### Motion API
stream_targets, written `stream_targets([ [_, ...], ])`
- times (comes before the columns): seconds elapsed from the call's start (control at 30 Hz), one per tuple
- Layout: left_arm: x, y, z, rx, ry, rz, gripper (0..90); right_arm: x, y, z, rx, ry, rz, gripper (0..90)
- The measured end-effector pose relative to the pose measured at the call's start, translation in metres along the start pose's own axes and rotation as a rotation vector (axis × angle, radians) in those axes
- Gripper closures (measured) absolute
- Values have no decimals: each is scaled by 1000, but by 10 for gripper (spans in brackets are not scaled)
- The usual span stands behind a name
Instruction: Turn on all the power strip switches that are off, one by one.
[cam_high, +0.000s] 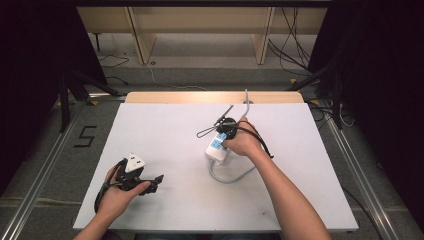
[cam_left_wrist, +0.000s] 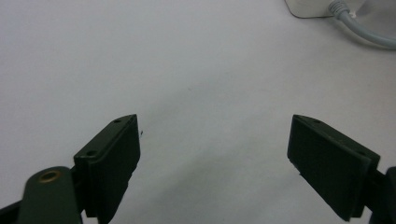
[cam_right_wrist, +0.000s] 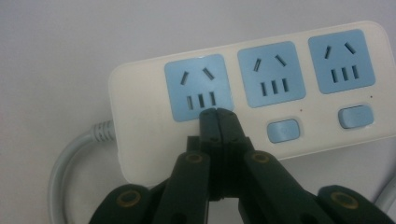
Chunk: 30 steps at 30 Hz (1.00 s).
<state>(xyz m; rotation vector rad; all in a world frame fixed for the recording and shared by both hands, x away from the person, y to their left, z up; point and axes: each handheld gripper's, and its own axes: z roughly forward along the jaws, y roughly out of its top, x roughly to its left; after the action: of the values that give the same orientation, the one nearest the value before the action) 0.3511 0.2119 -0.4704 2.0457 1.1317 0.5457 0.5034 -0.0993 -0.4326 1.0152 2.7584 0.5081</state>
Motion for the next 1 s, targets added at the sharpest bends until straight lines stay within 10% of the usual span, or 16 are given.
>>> stream_targets([
  [1.0, 1, 0, 1, 0, -3, 1, 171, -1, 2, 1, 19, 8, 7, 900],
])
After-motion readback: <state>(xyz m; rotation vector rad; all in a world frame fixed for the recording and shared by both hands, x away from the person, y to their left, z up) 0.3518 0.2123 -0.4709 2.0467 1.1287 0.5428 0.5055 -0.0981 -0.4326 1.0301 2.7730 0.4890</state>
